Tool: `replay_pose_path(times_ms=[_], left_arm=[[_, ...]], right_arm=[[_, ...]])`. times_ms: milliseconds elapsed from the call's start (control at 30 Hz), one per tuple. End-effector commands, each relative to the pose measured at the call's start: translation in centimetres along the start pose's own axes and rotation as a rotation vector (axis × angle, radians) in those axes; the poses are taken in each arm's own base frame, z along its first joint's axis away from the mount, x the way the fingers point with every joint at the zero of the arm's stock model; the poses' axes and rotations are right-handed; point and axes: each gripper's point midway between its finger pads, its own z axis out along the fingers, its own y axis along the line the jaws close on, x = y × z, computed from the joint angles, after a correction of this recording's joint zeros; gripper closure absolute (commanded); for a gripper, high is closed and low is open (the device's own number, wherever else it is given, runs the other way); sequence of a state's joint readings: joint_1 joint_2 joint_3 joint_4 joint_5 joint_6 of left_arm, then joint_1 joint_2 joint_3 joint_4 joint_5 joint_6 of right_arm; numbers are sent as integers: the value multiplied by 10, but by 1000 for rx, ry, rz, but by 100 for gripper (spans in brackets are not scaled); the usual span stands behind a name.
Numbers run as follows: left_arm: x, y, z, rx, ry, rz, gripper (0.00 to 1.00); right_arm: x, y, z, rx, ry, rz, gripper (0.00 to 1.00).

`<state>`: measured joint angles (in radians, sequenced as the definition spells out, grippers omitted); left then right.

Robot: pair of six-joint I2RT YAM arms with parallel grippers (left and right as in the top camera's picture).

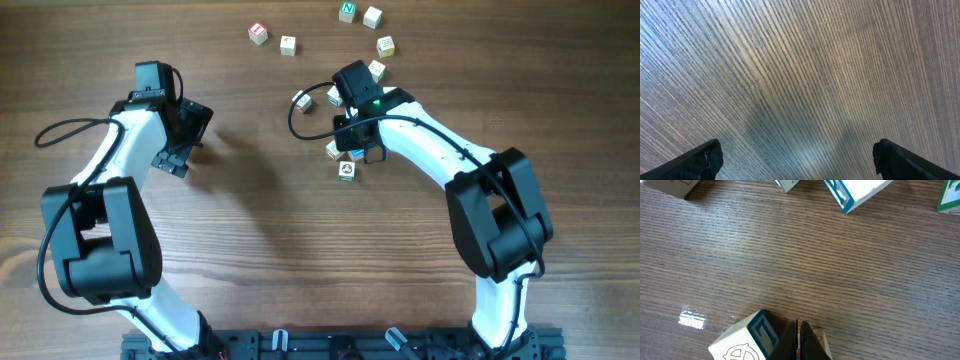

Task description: Form a circle

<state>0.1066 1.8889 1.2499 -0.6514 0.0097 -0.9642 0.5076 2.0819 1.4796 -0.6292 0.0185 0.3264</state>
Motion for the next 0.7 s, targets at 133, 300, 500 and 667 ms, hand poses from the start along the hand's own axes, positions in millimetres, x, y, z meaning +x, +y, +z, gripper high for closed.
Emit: replay_pose_path(times_ms=[133,300,500,667], left_arm=[[0,1,4,-9,6,-11,0],[0,1,4,-9,6,-11,0],[0,1,4,-9,6,-11,0],[0,1,4,-9,6,-11,0]], right_arm=[[5,2,7,-10,27,-22,95],[5,3,7,-13,26,-27,95],[6,4,7,-21,30,-40,95],[2,-2,7,16,12,-15,95]])
